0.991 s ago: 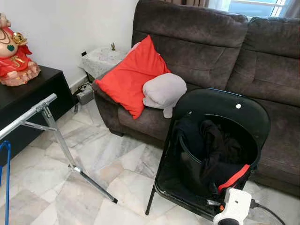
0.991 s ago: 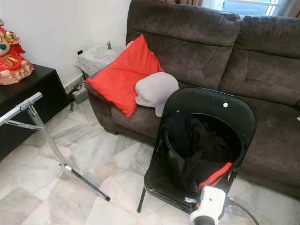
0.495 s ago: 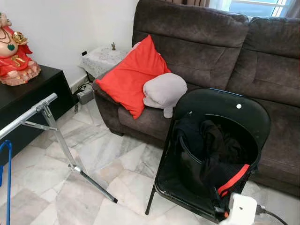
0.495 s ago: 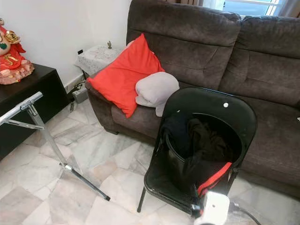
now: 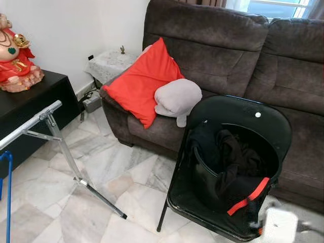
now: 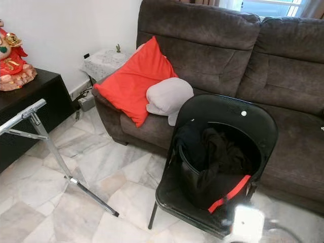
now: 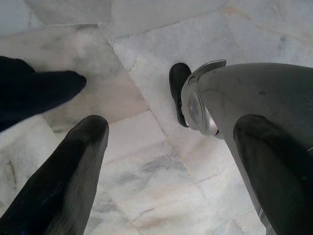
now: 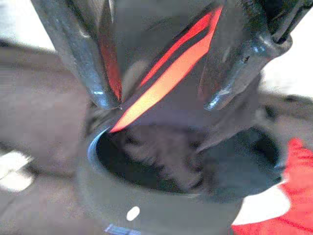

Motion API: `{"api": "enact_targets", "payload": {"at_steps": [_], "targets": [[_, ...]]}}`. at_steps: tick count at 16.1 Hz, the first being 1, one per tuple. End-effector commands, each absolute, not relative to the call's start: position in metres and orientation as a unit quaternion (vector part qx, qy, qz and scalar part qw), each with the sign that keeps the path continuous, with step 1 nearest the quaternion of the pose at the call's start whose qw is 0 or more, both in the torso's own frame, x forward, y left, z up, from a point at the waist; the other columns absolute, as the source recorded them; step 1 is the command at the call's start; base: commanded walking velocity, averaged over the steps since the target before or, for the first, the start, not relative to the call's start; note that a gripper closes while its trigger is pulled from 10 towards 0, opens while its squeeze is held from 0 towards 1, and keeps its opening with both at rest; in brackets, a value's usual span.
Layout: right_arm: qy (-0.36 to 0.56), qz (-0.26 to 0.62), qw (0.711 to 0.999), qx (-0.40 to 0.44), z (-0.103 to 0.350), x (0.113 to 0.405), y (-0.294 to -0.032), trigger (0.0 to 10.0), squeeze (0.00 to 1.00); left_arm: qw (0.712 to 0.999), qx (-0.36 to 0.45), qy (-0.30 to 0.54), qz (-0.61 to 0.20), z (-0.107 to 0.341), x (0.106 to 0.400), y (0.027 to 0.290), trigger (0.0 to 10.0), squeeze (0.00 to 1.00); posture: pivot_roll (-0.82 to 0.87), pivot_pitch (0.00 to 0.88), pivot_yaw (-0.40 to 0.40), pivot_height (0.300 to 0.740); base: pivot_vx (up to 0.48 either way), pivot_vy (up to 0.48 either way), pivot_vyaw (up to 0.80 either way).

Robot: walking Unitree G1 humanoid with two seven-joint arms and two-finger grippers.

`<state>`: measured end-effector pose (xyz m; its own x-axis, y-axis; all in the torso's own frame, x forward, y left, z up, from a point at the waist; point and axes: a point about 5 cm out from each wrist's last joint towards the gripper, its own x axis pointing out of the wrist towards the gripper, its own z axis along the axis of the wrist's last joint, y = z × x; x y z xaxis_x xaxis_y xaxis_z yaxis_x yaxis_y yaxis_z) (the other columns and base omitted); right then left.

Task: Hang hanger

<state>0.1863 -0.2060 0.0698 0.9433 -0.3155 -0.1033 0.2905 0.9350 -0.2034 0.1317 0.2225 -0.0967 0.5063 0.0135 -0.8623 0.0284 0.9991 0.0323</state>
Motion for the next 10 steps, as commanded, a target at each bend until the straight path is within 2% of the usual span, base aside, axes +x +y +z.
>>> {"api": "enact_targets", "payload": {"at_steps": [1,2,4,6,10], "targets": [[0.058,-0.184,0.968,-0.161,0.08,0.187,-0.22,10.0,0.0,0.862,0.028,0.506,-0.008,-0.098,0.127,0.224,10.0,0.0,-0.03,0.079,0.018,0.74,0.0,0.0,0.0],[0.065,-0.19,0.958,-0.205,0.081,0.188,-0.226,10.0,0.0,0.862,0.028,0.506,-0.008,-0.098,0.127,0.224,10.0,0.0,-0.03,0.079,0.018,0.74,0.0,0.0,0.0],[0.097,-0.228,0.908,-0.339,0.08,0.188,-0.25,10.0,0.0,0.862,0.028,0.506,-0.008,-0.098,0.127,0.224,10.0,0.0,-0.04,0.08,0.02,0.74,0.0,0.0,0.0],[0.122,-0.251,0.878,-0.39,0.079,0.19,-0.265,10.0,0.0,0.862,0.028,0.506,-0.008,-0.098,0.127,0.224,10.0,0.0,-0.04,0.082,0.023,0.74,0.0,0.0,0.0],[0.139,-0.191,0.847,-0.476,0.07,0.204,-0.266,10.0,0.0,0.862,0.028,0.506,-0.008,-0.098,0.127,0.225,10.0,0.0,-0.03,0.083,0.027,0.74,0.0,0.0,0.0]]}}
